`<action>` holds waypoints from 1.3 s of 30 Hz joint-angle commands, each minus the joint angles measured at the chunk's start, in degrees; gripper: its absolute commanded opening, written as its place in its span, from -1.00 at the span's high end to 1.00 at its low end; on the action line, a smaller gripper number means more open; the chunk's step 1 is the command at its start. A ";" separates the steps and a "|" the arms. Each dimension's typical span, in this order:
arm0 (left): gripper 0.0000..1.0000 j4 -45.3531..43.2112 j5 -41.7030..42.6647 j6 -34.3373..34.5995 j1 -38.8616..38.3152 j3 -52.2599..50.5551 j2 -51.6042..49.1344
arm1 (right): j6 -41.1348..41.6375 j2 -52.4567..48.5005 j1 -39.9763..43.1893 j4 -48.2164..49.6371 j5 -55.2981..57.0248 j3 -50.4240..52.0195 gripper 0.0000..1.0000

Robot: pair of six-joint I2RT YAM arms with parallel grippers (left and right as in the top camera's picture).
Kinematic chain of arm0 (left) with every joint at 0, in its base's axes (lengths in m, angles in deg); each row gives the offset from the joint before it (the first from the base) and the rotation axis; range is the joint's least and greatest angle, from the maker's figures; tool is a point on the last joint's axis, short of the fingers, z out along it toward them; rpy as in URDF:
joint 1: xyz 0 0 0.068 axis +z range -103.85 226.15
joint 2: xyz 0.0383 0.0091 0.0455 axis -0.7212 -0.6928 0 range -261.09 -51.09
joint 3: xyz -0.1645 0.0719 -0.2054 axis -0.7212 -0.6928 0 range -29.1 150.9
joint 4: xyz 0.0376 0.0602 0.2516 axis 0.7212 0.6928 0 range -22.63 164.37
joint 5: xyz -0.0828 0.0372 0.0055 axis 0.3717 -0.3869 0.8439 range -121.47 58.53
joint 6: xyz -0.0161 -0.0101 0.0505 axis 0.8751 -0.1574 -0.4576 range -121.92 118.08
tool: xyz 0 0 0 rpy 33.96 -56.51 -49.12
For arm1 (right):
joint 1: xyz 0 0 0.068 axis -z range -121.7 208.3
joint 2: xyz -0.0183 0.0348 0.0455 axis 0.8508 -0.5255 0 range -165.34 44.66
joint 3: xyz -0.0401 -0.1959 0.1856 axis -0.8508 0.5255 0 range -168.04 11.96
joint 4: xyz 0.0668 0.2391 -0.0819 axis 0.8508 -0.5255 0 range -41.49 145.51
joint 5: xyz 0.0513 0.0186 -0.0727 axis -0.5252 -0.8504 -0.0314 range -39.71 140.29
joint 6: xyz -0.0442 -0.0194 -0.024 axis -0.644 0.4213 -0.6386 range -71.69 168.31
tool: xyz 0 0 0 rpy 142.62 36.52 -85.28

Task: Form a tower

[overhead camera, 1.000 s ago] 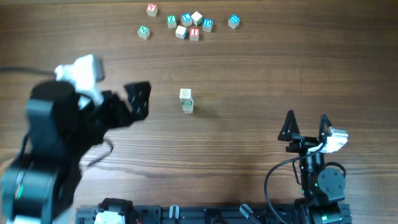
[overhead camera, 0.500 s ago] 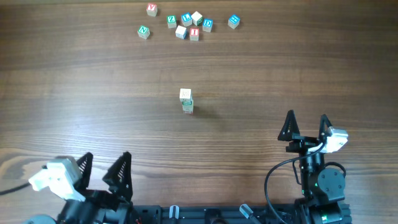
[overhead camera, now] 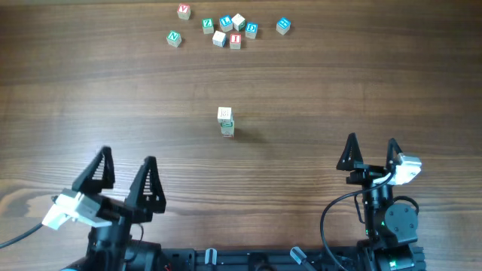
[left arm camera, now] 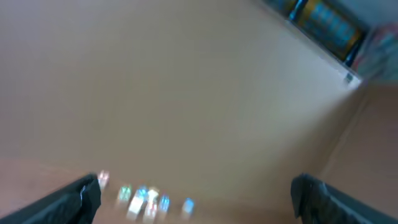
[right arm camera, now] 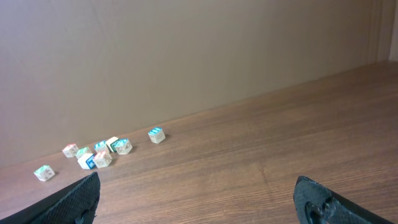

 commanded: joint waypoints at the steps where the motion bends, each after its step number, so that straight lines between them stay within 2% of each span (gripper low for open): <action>1: -1.00 -13.25 -0.55 -0.90 -0.31 -7.87 0.57 | -0.96 0.35 0.24 0.20 0.59 0.07 -0.99; 4: -1.00 -28.04 -0.57 -0.92 -0.31 -15.08 0.57 | -0.94 0.35 0.24 0.22 0.59 0.07 -0.99; 8: -1.00 -40.06 -0.74 -1.31 -0.31 -22.23 0.57 | -0.96 0.35 0.24 0.22 0.59 0.07 -0.99; 16: -1.00 -42.07 -1.25 -1.31 -0.31 -29.35 0.57 | -0.98 0.35 0.24 0.20 0.59 0.07 -1.00; 21: -1.00 -36.04 -2.38 -1.31 -0.28 -29.86 0.57 | -0.96 0.35 0.24 0.20 0.59 0.07 -0.99; 27: -1.00 -20.06 -3.58 -1.29 -0.31 -29.86 0.57 | -0.98 0.35 0.24 0.22 0.59 0.07 -0.99; 33: -1.00 -8.17 -5.07 -1.31 -0.28 -29.86 0.57 | -0.96 0.35 0.24 0.22 0.59 0.07 -1.00; 39: -1.00 -8.24 -4.57 -2.82 -0.31 -29.86 0.57 | -0.98 0.35 0.24 0.20 0.59 0.07 -0.99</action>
